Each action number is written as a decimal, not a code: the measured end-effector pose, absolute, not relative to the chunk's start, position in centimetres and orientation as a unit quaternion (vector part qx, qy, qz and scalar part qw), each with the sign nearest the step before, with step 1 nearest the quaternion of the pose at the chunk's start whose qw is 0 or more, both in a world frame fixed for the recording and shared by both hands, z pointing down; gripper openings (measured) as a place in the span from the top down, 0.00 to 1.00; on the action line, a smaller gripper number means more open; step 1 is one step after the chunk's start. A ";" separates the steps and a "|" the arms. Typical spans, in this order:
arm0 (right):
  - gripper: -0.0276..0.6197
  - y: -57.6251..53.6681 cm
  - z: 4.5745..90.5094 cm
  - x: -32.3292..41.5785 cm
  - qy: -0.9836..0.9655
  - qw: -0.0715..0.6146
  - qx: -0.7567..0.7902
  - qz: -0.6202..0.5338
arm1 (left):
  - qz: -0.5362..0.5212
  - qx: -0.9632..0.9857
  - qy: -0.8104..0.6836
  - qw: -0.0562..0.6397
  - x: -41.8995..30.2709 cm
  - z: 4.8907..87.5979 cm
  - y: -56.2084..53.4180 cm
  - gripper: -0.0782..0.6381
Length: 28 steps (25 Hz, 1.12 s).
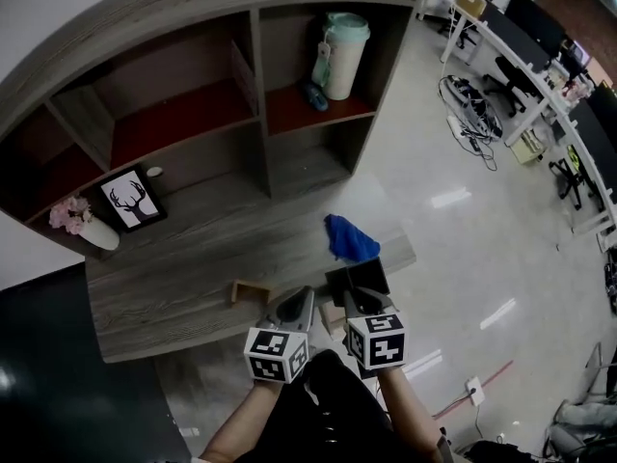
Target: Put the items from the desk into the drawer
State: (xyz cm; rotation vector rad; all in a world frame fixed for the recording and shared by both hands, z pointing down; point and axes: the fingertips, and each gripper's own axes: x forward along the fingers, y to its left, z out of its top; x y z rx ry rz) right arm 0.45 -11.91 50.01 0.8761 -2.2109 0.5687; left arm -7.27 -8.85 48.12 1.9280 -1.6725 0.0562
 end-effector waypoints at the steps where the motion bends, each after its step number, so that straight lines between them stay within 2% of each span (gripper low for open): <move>1: 0.90 -11.9 49.9 1.2 -0.848 0.339 0.343 0.222 | 0.023 0.730 -0.620 0.288 -6.5 48.0 -9.2 0.88; 15: 0.90 -10.4 51.0 9.6 -0.813 0.328 0.410 0.252 | 0.055 0.786 -0.547 0.282 2.0 48.3 -10.1 0.88; 28: 0.90 -9.3 54.7 10.8 -0.820 0.326 0.394 0.260 | 0.090 0.789 -0.536 0.286 4.4 51.5 -9.8 0.88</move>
